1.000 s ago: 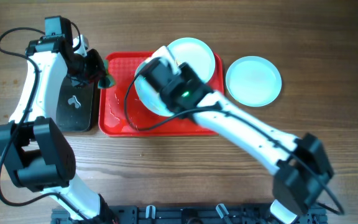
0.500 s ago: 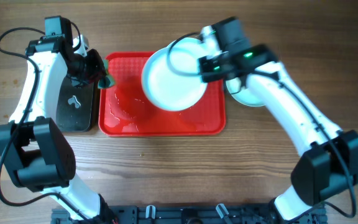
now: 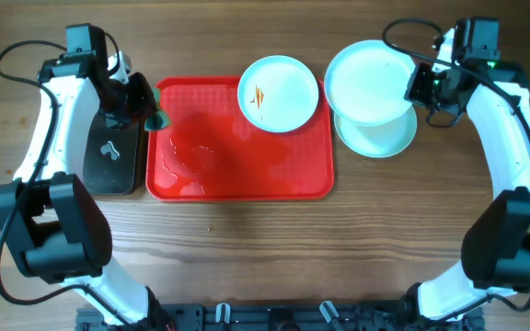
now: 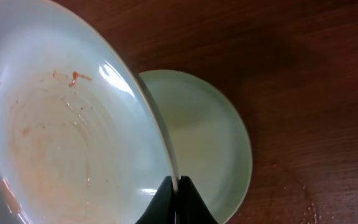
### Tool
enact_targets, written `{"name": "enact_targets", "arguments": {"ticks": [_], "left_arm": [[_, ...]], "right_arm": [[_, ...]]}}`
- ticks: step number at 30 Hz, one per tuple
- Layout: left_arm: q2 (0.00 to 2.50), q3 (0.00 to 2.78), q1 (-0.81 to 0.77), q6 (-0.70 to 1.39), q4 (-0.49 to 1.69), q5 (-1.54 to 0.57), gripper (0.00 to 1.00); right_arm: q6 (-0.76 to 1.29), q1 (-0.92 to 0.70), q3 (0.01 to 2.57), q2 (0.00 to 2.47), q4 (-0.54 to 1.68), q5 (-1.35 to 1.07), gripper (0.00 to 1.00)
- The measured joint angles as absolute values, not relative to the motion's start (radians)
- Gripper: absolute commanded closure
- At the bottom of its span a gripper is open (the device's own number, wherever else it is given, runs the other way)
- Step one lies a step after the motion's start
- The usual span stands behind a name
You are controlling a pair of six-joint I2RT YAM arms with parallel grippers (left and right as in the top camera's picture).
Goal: Clean dirty plates on tray and stack at the side
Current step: 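Lower the plate onto the cleaned plate on the table and release, then move the right gripper to the last sauce plate and drag it left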
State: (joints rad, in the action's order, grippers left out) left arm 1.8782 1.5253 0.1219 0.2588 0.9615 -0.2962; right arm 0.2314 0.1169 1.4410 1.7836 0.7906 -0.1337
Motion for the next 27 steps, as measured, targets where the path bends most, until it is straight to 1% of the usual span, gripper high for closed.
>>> {"name": "enact_targets", "arguments": {"ticks": [11, 12, 13, 14, 17, 20, 24, 27], "left_arm": [[1.878, 1.525, 0.122, 0.259, 0.962, -0.296, 0.96], [1.878, 1.525, 0.122, 0.258, 0.962, -0.296, 0.96], [1.878, 1.525, 0.122, 0.259, 0.962, -0.296, 0.96], [1.878, 1.525, 0.122, 0.259, 0.962, -0.296, 0.96], [1.878, 1.525, 0.122, 0.259, 0.962, -0.296, 0.96], [1.878, 1.525, 0.122, 0.259, 0.962, -0.296, 0.96], [1.878, 1.525, 0.122, 0.259, 0.962, -0.296, 0.96], [1.878, 1.525, 0.122, 0.259, 0.962, -0.296, 0.96]], "right_arm": [[0.246, 0.158, 1.407, 1.936, 0.773, -0.04, 0.96], [0.246, 0.158, 1.407, 1.949, 0.773, -0.04, 0.81], [0.246, 0.158, 1.407, 1.961, 0.774, -0.04, 0.71], [0.252, 0.158, 1.407, 1.974, 0.778, -0.04, 0.66], [0.256, 0.158, 1.407, 1.982, 0.795, -0.053, 0.64], [0.24, 0.158, 1.418, 1.982, 0.83, -0.12, 0.59], [0.229, 0.146, 1.512, 1.974, 0.864, -0.247, 0.58], [0.234, 0.101, 1.566, 1.951, 0.855, -0.288, 0.55]]}}
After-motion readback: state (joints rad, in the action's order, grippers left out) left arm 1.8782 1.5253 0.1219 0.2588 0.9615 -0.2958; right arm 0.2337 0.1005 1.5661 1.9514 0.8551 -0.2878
